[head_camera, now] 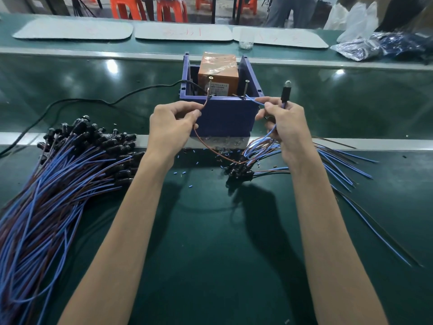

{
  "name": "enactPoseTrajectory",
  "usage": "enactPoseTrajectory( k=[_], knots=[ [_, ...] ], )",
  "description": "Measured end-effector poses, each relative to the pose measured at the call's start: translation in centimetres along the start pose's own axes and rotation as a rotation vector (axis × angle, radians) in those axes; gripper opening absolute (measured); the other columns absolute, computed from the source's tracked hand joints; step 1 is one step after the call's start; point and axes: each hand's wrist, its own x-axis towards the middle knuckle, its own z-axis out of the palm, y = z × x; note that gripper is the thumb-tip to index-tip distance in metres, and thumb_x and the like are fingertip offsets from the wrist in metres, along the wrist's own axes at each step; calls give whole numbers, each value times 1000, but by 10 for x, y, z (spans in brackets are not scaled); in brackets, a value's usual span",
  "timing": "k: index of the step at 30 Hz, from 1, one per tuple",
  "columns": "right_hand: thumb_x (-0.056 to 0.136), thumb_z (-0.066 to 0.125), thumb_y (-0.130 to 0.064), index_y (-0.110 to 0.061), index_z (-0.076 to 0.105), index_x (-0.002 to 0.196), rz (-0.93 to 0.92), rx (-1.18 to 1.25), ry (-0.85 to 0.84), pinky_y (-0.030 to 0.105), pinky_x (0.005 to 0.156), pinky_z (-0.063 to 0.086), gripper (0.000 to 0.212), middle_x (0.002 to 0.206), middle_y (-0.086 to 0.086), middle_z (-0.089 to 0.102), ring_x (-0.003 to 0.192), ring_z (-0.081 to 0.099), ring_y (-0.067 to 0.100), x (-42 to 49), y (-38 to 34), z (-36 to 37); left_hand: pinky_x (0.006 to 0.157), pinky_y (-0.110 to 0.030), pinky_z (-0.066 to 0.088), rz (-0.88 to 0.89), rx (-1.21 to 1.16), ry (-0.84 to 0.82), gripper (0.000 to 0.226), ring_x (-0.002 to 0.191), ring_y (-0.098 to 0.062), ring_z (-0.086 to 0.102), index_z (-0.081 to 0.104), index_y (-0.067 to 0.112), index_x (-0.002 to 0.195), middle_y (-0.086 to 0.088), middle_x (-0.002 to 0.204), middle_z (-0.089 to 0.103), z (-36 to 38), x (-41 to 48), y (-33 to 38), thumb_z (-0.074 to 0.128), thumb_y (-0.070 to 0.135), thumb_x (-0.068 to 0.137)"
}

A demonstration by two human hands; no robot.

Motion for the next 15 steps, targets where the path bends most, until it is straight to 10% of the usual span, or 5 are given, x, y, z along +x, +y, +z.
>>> enactPoseTrajectory(
  k=[15],
  knots=[
    [97, 45, -4, -8, 69, 101, -10, -35, 14, 13, 37, 21, 25, 53, -8, 59, 41, 28, 2, -5, -3, 2, 70, -16, 52, 9, 42, 0, 21, 55, 1, 60, 72, 30, 91, 11, 79, 69, 0, 0, 1, 65, 10, 88]
  ],
)
